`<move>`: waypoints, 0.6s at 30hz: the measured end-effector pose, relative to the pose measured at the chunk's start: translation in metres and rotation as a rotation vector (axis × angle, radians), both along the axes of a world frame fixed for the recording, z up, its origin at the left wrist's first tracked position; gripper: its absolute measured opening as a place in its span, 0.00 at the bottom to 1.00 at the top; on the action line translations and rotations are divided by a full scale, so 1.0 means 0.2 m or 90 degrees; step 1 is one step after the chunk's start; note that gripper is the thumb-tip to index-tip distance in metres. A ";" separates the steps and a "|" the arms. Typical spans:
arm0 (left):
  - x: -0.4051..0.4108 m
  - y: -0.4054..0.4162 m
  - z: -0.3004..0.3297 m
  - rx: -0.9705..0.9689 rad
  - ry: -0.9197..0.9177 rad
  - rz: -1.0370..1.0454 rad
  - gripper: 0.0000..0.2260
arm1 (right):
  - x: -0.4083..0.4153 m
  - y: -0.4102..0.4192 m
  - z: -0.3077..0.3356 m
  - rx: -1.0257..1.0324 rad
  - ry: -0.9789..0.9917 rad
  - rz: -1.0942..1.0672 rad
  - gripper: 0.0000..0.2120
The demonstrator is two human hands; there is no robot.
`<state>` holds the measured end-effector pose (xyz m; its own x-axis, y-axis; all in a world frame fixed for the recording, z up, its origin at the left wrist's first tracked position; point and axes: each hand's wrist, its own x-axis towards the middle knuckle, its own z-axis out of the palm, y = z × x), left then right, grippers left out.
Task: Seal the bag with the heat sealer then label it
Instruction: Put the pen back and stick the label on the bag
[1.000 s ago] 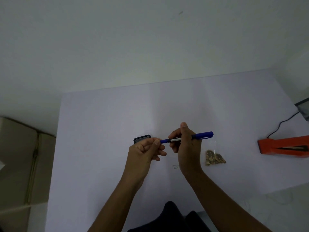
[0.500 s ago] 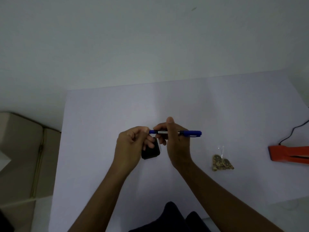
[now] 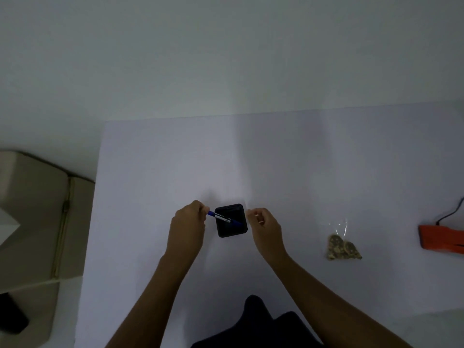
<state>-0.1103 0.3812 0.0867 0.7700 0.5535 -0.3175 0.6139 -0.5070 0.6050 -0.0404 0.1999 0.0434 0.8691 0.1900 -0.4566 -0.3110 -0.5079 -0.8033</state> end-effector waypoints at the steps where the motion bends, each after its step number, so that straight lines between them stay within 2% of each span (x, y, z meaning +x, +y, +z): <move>1: 0.00 -0.01 -0.03 0.027 0.011 -0.017 0.09 | -0.01 0.00 -0.02 0.001 0.016 0.006 0.10; 4: -0.01 -0.05 -0.11 0.057 0.021 -0.023 0.10 | -0.03 0.01 -0.09 0.010 0.063 0.009 0.08; 8: 0.00 -0.07 -0.20 -0.099 0.005 0.052 0.12 | -0.01 0.06 -0.11 0.024 0.074 -0.005 0.07; 10: 0.04 -0.07 -0.21 -0.114 -0.010 0.060 0.12 | 0.03 0.11 -0.11 0.024 0.060 -0.014 0.08; 14: 0.16 -0.04 -0.17 -0.121 -0.102 0.084 0.10 | 0.15 0.24 -0.11 0.040 0.062 -0.042 0.09; 18: 0.30 0.01 -0.18 -0.129 -0.156 0.123 0.16 | 0.31 0.42 -0.12 0.046 0.048 -0.045 0.08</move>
